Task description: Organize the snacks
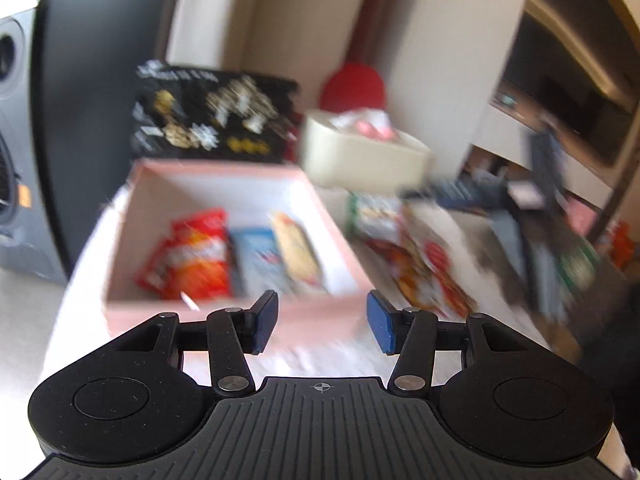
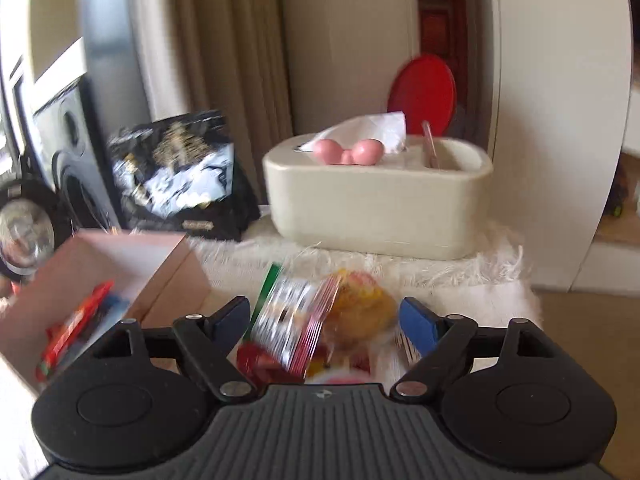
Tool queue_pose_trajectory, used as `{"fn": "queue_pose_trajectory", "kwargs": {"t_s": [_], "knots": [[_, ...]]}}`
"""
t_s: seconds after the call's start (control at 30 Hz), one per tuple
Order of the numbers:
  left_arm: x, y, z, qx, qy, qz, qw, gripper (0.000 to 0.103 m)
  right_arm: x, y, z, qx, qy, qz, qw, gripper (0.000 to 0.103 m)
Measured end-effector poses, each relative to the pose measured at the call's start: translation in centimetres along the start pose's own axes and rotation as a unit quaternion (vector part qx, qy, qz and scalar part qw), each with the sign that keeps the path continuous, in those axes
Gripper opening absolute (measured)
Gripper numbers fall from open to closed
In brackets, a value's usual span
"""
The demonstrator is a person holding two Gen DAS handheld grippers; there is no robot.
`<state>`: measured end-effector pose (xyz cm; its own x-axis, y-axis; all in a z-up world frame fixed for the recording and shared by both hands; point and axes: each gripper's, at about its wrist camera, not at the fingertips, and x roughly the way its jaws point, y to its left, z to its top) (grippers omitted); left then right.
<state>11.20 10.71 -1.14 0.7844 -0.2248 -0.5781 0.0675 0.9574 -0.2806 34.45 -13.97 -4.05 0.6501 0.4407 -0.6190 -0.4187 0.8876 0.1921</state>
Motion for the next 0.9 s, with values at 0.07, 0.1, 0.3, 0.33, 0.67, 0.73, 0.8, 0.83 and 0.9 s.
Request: {"fn": "queue_pose_trajectory", "kwargs": {"t_s": [0.07, 0.1, 0.3, 0.33, 0.67, 0.73, 0.8, 0.83, 0.9], "knots": [[0.9, -1.1, -1.4, -0.002, 0.017, -0.025, 0.9995, 0.054, 2.7, -1.7, 2.1, 0.044, 0.035, 0.018, 0.998, 0.084], [1.4, -1.6, -2.1, 0.001, 0.023, -0.034, 0.9992, 0.054, 4.1, -2.4, 2.7, 0.067, 0.045, 0.016, 0.997, 0.084], [3.6, -1.8, -3.7, 0.025, 0.034, -0.018, 0.9990, 0.054, 9.9, -2.7, 3.8, 0.063, 0.104, 0.022, 0.992, 0.081], [3.7, -1.3, -3.6, 0.014, 0.031, -0.015, 0.9993, 0.054, 10.2, -2.3, 3.6, 0.050, 0.116, 0.028, 0.992, 0.078], [4.1, 3.0, -2.5, -0.067, 0.003, 0.002, 0.9977, 0.054, 2.8, 1.7, -2.1, -0.027, 0.152, 0.150, 0.977, 0.065], [4.3, 2.9, -2.5, -0.066, 0.004, -0.002, 0.9978, 0.054, 0.4, 2.6, -3.5, -0.039, 0.158, 0.183, 0.970, 0.065], [4.4, 2.6, -2.5, -0.065, 0.003, -0.007, 0.9979, 0.054, -1.7, 3.7, -4.9, -0.063, 0.159, 0.202, 0.964, 0.065], [4.5, 2.6, -2.4, -0.066, 0.005, -0.010, 0.9977, 0.054, -2.8, 4.2, -5.4, -0.081, 0.155, 0.207, 0.963, 0.065], [4.9, 2.7, -2.2, -0.073, 0.006, -0.015, 0.9972, 0.054, -4.8, 5.2, -6.2, -0.109, 0.147, 0.213, 0.960, 0.065]]}}
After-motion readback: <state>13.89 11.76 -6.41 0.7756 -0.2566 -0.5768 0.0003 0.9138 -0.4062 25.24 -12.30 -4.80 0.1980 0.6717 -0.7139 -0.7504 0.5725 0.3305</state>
